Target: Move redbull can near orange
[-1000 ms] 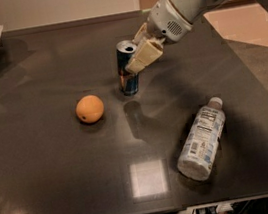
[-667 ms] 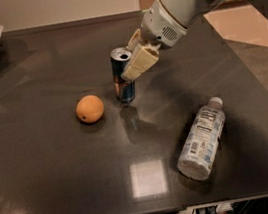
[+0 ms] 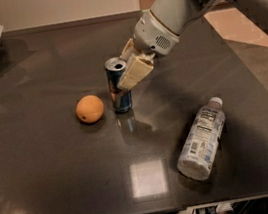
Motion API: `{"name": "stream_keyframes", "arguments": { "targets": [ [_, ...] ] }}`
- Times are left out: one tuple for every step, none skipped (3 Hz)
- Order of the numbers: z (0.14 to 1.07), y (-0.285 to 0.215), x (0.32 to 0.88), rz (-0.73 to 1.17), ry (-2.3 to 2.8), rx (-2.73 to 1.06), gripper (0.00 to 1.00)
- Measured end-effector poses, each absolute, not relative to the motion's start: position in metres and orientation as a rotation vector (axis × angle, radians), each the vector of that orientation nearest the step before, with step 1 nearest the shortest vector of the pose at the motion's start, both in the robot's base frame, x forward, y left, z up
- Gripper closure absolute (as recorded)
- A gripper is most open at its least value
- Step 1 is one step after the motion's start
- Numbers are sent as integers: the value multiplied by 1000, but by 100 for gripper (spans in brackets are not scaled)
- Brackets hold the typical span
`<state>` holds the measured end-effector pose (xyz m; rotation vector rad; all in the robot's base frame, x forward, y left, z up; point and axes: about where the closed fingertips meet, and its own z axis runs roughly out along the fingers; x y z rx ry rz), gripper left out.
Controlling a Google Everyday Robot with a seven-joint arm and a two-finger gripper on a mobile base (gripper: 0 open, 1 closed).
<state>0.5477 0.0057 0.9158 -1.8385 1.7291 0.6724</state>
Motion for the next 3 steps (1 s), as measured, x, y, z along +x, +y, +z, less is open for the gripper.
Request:
{"name": "stream_keyframes", "arguments": {
  "targets": [
    [912, 11, 544, 683, 1715, -1867, 13],
    [909, 12, 540, 682, 1701, -1878, 0],
    [909, 12, 540, 682, 1701, -1878, 0]
  ]
}}
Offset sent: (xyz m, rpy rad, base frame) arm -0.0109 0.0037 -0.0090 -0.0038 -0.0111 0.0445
